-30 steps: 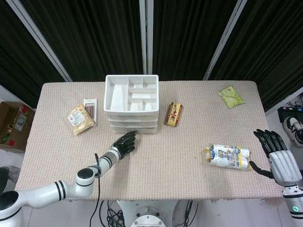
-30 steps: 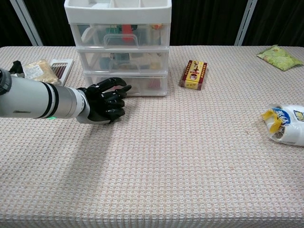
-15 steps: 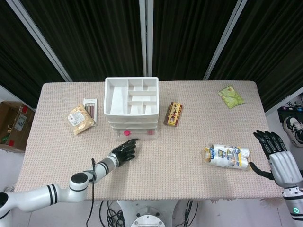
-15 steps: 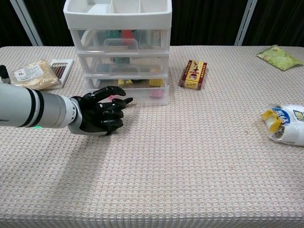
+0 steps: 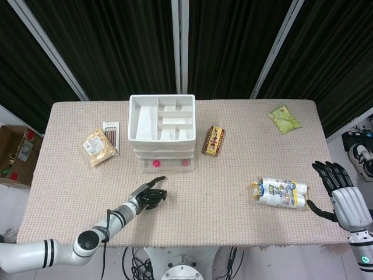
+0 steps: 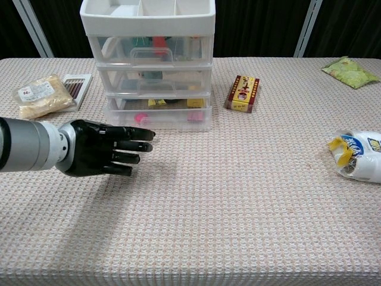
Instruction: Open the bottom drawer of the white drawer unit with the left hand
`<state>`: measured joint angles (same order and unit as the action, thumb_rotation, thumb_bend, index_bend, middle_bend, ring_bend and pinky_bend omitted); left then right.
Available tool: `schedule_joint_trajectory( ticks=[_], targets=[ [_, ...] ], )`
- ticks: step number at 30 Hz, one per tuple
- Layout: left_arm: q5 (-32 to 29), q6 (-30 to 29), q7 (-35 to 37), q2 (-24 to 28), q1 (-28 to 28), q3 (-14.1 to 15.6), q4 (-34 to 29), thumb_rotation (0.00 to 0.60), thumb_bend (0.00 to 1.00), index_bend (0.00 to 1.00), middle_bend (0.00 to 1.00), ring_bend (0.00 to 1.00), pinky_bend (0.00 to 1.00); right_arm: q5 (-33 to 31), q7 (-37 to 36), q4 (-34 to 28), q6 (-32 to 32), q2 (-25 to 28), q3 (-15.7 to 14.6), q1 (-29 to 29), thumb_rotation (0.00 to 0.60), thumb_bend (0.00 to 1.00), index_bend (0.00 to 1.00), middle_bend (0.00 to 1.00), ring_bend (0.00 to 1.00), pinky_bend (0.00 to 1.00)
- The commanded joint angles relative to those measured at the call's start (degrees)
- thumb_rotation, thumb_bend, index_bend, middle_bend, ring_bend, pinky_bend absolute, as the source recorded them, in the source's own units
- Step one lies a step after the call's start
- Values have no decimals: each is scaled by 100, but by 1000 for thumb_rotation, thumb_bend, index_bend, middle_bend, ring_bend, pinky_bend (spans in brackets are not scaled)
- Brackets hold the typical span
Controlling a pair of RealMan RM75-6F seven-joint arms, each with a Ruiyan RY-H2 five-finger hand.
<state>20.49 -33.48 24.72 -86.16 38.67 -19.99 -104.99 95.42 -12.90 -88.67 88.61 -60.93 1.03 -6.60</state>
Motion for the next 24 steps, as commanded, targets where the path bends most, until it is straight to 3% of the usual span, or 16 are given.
schedule_joint_trajectory(
  ticks=[1, 6, 10, 13, 24],
  targets=[
    [1489, -697, -943, 332, -178, 339, -483, 600, 440, 211, 652, 844, 1000, 10, -18, 13, 7, -15, -4, 0, 600, 174, 0, 81, 0, 0],
    [2844, -2223, -2385, -198, -97, 693, 124, 600, 432, 199, 694, 861, 1000, 31, -15, 22, 41, -13, -17, 19, 600, 174, 0, 81, 0, 0],
    [3330, -3130, -3639, -751, 67, 904, 829, 600, 432, 182, 701, 870, 1000, -2, -19, 18, 70, 9, -20, 54, 600, 174, 0, 81, 0, 0],
    [3314, -3201, -4019, -1001, 145, 945, 1106, 600, 432, 182, 707, 873, 1000, -22, -28, 23, 77, 17, -20, 68, 600, 175, 0, 81, 0, 0],
    [2955, -2788, -4316, -1124, 253, 923, 1370, 600, 426, 203, 712, 872, 1000, -81, -97, 90, 62, -5, -15, 90, 600, 174, 0, 81, 0, 0]
  ],
)
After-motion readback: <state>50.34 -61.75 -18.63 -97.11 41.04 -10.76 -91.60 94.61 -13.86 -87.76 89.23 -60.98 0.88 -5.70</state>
